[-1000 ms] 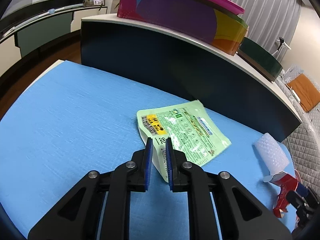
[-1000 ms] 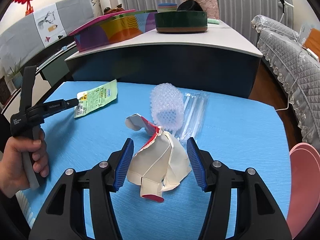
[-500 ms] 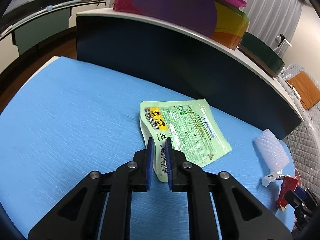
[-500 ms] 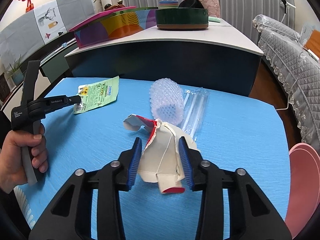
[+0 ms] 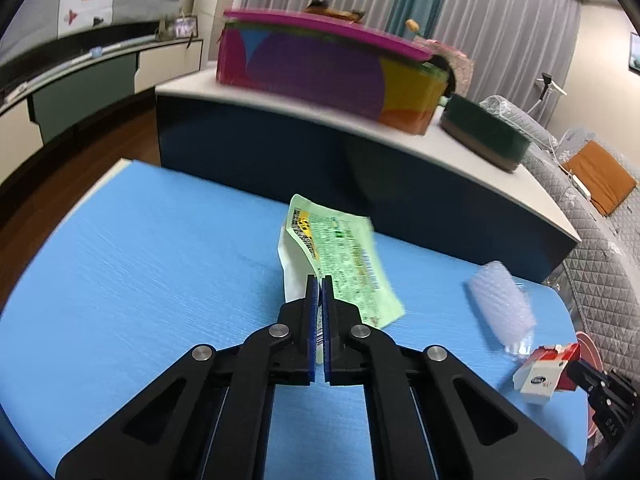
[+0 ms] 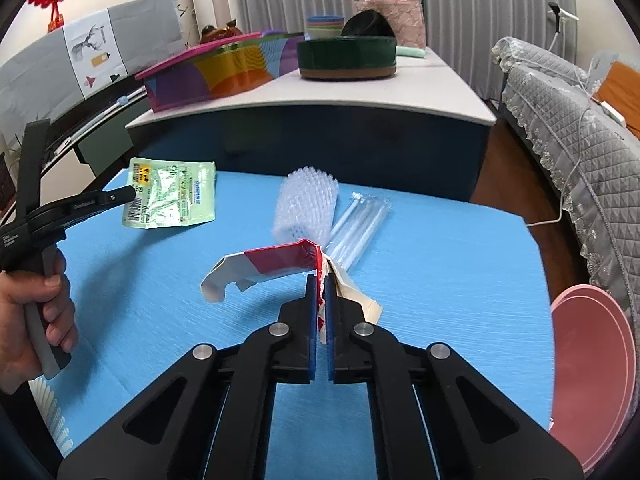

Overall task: Collect trash
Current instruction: 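Carry green packet in left gripper and white-red carton in right gripper to pink bin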

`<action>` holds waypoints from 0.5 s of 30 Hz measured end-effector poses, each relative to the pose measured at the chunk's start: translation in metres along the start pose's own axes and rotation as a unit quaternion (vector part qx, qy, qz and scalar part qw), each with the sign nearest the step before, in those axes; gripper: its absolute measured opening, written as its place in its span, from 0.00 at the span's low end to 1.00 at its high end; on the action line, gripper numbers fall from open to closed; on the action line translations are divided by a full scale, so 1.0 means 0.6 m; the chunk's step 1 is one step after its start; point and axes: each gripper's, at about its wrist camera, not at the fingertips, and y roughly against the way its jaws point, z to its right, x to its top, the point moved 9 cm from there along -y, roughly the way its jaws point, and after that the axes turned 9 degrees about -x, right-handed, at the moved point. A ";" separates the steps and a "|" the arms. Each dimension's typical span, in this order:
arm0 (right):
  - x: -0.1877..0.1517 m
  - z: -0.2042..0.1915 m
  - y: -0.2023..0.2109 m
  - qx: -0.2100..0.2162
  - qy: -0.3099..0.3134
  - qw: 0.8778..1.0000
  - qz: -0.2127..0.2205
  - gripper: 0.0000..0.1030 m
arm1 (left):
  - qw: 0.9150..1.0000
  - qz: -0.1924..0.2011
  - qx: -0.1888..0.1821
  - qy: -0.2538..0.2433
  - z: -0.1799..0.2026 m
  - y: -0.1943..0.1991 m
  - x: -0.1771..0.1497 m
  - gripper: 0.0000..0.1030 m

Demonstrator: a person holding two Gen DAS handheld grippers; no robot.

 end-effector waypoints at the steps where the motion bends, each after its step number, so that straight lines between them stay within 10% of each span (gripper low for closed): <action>1: 0.001 0.001 0.005 -0.001 0.000 1.000 0.003 0.03 | 1.000 0.003 0.001 -0.006 0.005 0.006 0.002 0.01; 15: 0.004 0.038 0.098 -0.018 -0.018 0.999 0.041 0.03 | 0.998 0.034 0.001 -0.056 0.071 0.101 -0.019 0.00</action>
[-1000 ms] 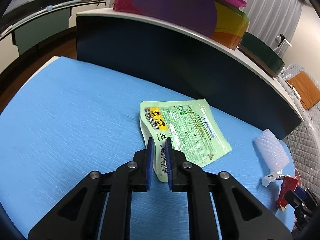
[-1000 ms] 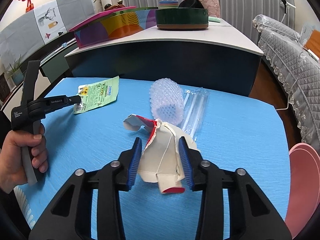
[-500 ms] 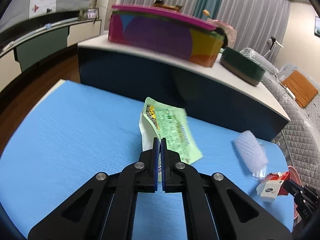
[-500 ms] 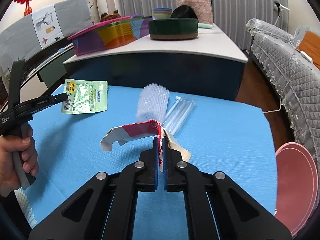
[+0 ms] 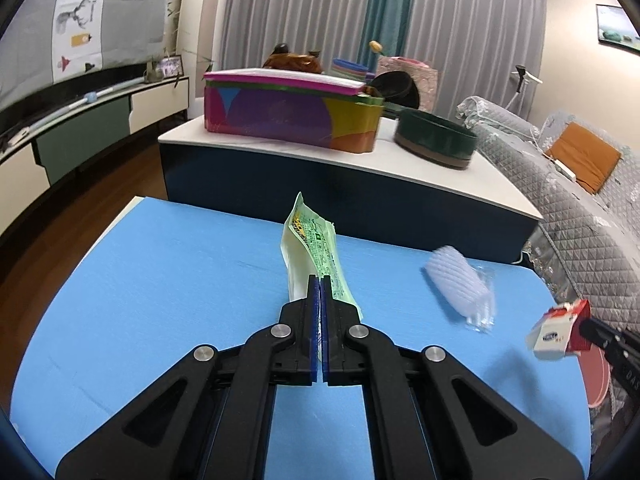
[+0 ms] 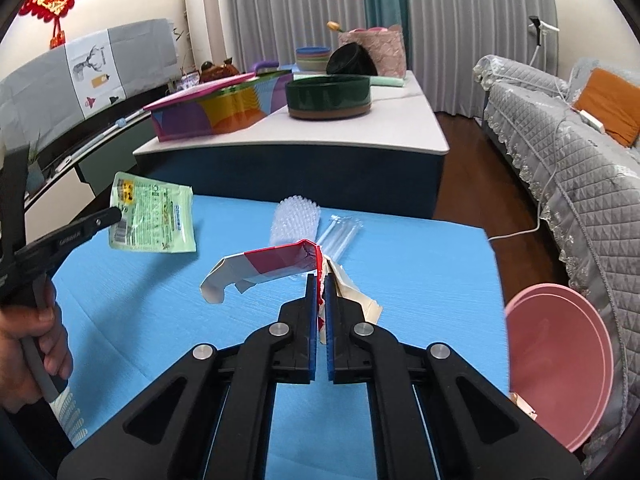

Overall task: Collect trash
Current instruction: 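Carry green packet in left gripper and white-red carton in right gripper to pink bin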

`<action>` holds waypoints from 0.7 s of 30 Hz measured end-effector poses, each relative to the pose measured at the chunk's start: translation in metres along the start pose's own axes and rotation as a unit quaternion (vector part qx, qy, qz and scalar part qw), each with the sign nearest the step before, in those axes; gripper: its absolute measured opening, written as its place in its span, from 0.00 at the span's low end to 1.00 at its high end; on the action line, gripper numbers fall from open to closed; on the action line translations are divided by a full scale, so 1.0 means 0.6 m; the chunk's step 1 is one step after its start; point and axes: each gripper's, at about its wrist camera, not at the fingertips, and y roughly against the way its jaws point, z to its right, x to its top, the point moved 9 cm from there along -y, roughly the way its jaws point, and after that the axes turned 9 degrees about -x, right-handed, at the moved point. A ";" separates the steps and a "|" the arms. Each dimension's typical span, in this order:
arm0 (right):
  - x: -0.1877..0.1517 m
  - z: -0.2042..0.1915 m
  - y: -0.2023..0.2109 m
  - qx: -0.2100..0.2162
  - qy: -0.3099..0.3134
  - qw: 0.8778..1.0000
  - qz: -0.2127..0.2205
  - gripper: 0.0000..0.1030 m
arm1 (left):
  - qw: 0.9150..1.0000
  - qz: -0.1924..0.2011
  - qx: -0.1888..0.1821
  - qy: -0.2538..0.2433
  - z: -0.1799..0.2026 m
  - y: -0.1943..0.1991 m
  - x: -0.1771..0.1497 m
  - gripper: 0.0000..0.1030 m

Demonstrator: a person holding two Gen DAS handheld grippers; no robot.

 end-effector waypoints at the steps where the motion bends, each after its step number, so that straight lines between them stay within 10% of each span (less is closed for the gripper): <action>1: 0.000 0.004 0.005 -0.001 -0.001 1.000 0.002 0.03 | 1.000 0.002 -0.001 -0.003 0.006 0.006 -0.002 0.00; 21: 0.014 0.137 0.088 -0.053 -0.070 0.996 0.034 0.03 | 0.997 0.006 -0.061 -0.051 0.154 0.074 -0.034 0.00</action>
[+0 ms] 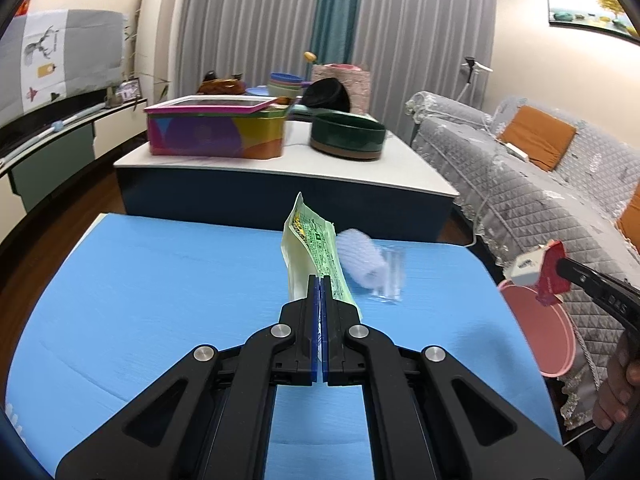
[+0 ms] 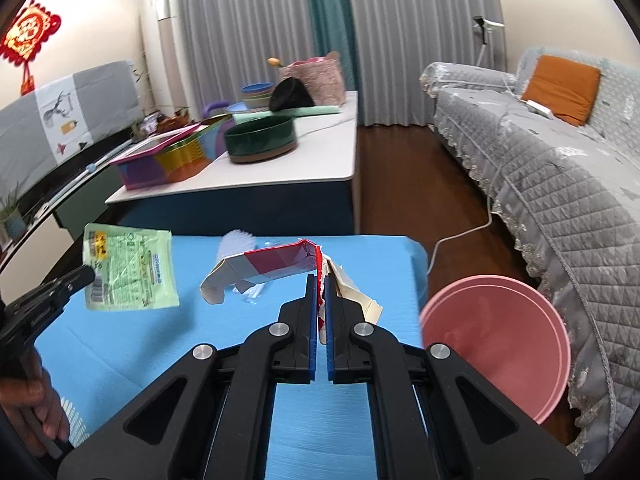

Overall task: Collect trash
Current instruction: 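Carry green packet in left gripper and white-red carton in right gripper to pink bin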

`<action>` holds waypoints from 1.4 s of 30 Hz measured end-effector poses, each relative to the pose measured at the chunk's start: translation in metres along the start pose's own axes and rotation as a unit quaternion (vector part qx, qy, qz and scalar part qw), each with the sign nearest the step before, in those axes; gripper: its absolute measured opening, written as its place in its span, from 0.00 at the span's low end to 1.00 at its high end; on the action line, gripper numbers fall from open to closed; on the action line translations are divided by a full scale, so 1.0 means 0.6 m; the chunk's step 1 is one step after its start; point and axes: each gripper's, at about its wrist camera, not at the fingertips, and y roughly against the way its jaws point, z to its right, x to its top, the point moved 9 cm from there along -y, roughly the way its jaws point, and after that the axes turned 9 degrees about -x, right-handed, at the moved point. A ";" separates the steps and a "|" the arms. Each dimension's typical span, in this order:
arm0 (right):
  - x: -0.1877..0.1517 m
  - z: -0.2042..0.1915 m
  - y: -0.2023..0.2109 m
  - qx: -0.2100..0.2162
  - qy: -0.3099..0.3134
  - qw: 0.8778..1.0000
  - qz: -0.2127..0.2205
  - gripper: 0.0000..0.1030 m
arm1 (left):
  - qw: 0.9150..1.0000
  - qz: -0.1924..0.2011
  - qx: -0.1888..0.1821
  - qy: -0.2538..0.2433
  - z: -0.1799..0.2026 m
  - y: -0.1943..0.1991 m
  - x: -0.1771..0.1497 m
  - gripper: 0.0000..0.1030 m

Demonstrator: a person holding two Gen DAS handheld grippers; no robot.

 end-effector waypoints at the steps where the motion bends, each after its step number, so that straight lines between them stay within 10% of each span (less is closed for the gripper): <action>1: 0.002 0.005 0.001 -0.002 -0.004 1.000 0.001 0.03 | 1.000 0.000 -0.004 -0.003 0.009 0.002 -0.001 0.00; 42: 0.048 0.291 0.034 -0.130 -0.134 0.982 0.032 0.04 | 0.984 -0.023 -0.130 -0.119 0.332 -0.085 0.013 0.00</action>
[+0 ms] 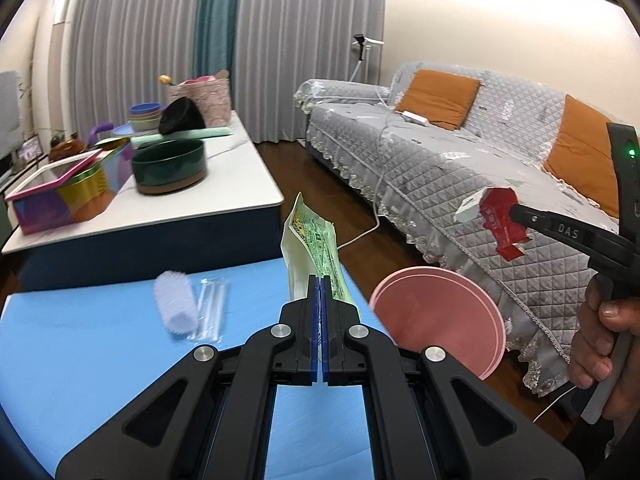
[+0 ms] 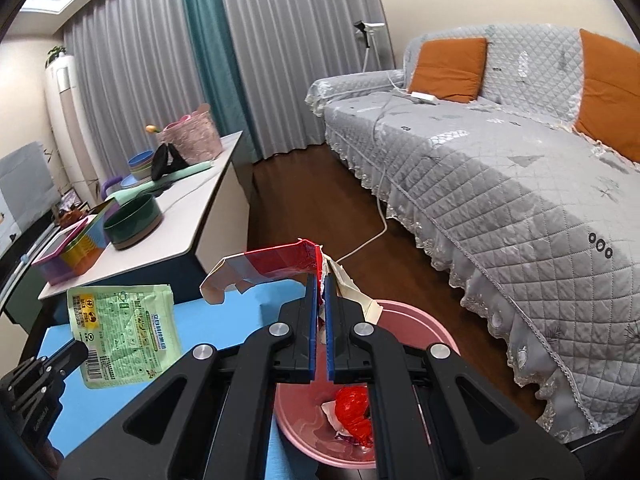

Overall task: Collect trash
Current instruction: 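Carry green packet in left gripper and white-red carton in right gripper to pink bin, then open both grippers over pink bin to drop packet and carton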

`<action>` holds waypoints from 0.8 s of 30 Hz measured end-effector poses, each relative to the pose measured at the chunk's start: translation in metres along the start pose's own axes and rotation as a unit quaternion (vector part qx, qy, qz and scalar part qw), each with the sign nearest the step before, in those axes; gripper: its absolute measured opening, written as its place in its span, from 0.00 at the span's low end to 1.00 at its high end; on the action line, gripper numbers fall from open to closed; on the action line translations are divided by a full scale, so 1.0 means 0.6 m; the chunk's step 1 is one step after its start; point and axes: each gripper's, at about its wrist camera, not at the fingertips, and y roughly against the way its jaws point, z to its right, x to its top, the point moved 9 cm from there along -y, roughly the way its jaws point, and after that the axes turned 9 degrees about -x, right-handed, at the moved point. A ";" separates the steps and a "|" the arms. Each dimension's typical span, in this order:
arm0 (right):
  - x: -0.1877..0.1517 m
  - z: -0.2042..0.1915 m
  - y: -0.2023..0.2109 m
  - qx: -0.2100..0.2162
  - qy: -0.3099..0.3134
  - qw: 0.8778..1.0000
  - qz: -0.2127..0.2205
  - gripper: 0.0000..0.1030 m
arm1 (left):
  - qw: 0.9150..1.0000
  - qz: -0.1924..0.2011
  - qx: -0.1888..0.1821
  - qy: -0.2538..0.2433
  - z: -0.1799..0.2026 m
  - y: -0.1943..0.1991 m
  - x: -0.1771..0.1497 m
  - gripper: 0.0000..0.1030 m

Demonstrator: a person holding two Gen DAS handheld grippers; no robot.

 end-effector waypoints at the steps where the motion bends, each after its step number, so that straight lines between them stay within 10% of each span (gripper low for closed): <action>1: 0.001 0.003 -0.002 -0.002 -0.001 1.000 0.000 0.04 | 1.000 -0.001 -0.003 -0.002 0.007 -0.006 0.002 0.00; 24: -0.005 0.061 -0.055 -0.036 -0.040 0.998 -0.024 0.04 | 0.998 -0.029 -0.051 -0.032 0.110 -0.109 0.005 0.00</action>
